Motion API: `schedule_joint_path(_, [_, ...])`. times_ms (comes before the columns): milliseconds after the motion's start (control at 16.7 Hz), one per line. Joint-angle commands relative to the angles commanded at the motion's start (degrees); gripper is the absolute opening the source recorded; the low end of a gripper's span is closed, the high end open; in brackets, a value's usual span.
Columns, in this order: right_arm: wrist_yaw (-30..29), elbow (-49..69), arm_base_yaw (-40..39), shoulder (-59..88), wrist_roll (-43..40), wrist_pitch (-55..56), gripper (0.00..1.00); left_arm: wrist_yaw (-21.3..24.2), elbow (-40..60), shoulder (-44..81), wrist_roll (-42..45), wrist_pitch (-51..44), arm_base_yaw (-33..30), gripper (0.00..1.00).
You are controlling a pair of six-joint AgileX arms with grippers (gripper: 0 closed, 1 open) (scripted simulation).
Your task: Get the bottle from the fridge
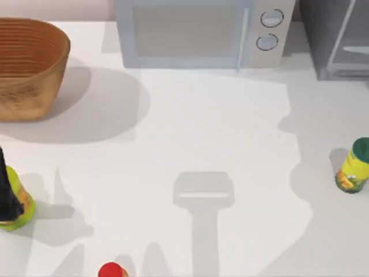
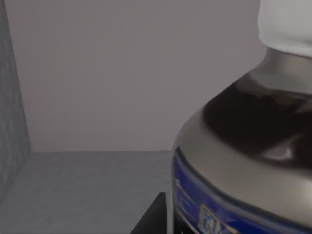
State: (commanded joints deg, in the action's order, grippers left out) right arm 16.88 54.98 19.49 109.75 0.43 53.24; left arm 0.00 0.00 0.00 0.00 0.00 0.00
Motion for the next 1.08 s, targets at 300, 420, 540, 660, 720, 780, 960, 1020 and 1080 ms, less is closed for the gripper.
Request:
schedule_joint_path(300, [0.98,-1.85,0.27,-1.72,0.03,1.32,0.0,0.0,0.0,0.0,0.0,0.0,0.0,1.0])
schedule_joint_path(420, [0.9,-1.66,-0.02,-1.39,0.13,1.14,0.0,0.0,0.0,0.0,0.0,0.0,0.0,1.0])
schedule_joint_path(540, [0.6,-2.44,-0.24,-2.71,-0.11,0.35,0.0,0.0,0.0,0.0,0.0,0.0,0.0,1.0])
schedule_joint_path(660, [-0.02,-4.1,-0.71,-5.8,-0.34,-1.34,0.0,0.0,0.0,0.0,0.0,0.0,0.0,1.0])
schedule_joint_path(720, [-0.44,-5.22,-1.04,-7.97,-0.4,-2.47,0.0,0.0,0.0,0.0,0.0,0.0,0.0,1.0])
schedule_joint_path(780, [-0.93,-6.5,-1.43,-10.52,-0.44,-3.78,0.0,0.0,0.0,0.0,0.0,0.0,0.0,1.0])
schedule_joint_path(960, [-2.69,-11.23,-2.94,-20.13,-0.5,-8.6,0.0,0.0,0.0,0.0,0.0,0.0,0.0,1.0])
schedule_joint_path(1020, [-3.34,-13.1,-3.58,-23.86,-0.51,-10.52,0.0,0.0,0.0,0.0,0.0,0.0,0.0,1.0])
schedule_joint_path(1080, [-4.02,-15.09,-4.29,-27.86,-0.52,-12.55,0.0,0.0,0.0,0.0,0.0,0.0,0.0,1.0])
